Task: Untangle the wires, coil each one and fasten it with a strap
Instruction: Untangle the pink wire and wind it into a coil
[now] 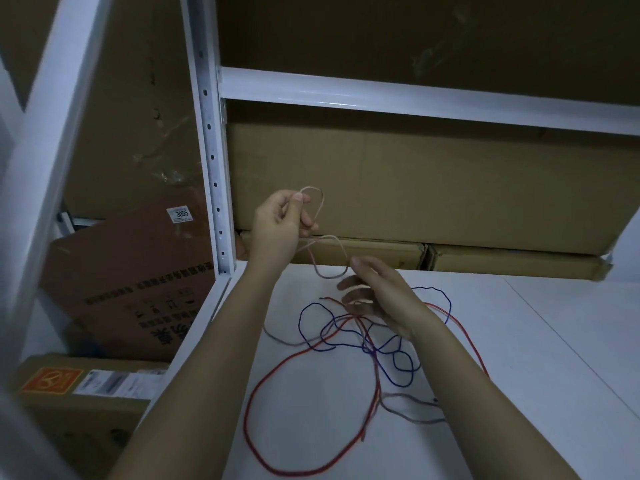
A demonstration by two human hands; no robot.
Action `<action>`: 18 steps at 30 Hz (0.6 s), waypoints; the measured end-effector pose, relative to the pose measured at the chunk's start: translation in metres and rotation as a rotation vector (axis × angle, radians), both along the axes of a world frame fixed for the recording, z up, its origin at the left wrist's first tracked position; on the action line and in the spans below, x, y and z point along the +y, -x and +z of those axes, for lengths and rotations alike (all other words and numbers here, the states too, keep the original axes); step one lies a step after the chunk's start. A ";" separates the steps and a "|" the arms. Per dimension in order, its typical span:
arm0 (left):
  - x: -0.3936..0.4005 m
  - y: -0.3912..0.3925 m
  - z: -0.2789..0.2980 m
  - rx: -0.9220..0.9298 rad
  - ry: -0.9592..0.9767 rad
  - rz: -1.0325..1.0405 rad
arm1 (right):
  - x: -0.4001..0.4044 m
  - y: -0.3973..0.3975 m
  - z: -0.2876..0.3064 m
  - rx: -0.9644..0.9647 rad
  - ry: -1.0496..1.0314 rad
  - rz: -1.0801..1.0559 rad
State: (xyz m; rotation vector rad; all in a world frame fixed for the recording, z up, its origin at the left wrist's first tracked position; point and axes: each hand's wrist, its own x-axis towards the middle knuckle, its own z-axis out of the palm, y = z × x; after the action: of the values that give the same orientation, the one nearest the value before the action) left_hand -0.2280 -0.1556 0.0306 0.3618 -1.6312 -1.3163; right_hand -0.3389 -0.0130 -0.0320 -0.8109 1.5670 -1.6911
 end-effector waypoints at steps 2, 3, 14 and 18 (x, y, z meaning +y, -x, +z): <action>0.001 -0.001 0.000 0.002 -0.003 -0.002 | -0.005 -0.001 0.000 0.165 -0.022 -0.084; 0.002 -0.001 0.000 0.009 -0.011 -0.004 | -0.008 -0.003 0.000 0.266 -0.048 -0.136; -0.004 -0.009 0.002 0.041 -0.058 -0.014 | -0.015 -0.016 0.009 0.368 0.159 -0.117; -0.008 -0.015 0.003 -0.010 -0.093 -0.061 | -0.010 -0.015 0.010 0.471 0.234 -0.159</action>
State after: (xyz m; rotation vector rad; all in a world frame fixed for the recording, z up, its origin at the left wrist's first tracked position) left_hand -0.2133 -0.1639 0.0333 0.3774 -1.6035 -1.4420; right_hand -0.3236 -0.0230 -0.0224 -1.3095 1.7977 -1.9188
